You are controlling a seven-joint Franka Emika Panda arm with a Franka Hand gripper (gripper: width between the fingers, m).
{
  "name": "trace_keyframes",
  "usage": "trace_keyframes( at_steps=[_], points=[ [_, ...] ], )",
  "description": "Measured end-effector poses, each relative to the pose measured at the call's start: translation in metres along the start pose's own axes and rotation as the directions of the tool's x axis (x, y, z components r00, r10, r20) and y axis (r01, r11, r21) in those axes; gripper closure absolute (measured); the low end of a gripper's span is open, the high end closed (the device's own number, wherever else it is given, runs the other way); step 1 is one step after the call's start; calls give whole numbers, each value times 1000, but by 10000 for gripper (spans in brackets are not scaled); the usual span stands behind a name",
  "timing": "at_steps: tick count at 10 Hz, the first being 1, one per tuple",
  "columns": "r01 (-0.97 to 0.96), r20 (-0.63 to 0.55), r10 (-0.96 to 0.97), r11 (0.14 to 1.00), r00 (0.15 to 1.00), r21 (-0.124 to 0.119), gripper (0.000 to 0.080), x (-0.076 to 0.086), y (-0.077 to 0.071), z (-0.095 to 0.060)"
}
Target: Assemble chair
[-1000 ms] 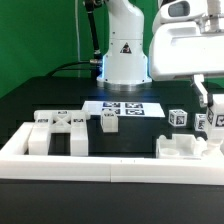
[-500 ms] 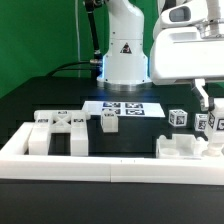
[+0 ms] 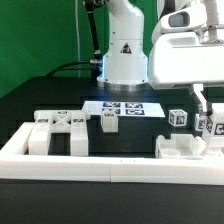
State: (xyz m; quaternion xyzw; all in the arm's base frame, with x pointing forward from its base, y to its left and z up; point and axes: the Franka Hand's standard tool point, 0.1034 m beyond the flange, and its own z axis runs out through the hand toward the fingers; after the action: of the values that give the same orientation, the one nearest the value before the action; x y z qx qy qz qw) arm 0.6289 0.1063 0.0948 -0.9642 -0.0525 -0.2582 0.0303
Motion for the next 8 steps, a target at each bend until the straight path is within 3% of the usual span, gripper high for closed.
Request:
trace_keyframes(
  at_steps=[3, 8],
  points=[
    [4, -10, -4, 1000, 1000, 0, 508, -4, -2, 5],
    [46, -126, -47, 999, 991, -12, 508, -11, -1, 6]
  ],
)
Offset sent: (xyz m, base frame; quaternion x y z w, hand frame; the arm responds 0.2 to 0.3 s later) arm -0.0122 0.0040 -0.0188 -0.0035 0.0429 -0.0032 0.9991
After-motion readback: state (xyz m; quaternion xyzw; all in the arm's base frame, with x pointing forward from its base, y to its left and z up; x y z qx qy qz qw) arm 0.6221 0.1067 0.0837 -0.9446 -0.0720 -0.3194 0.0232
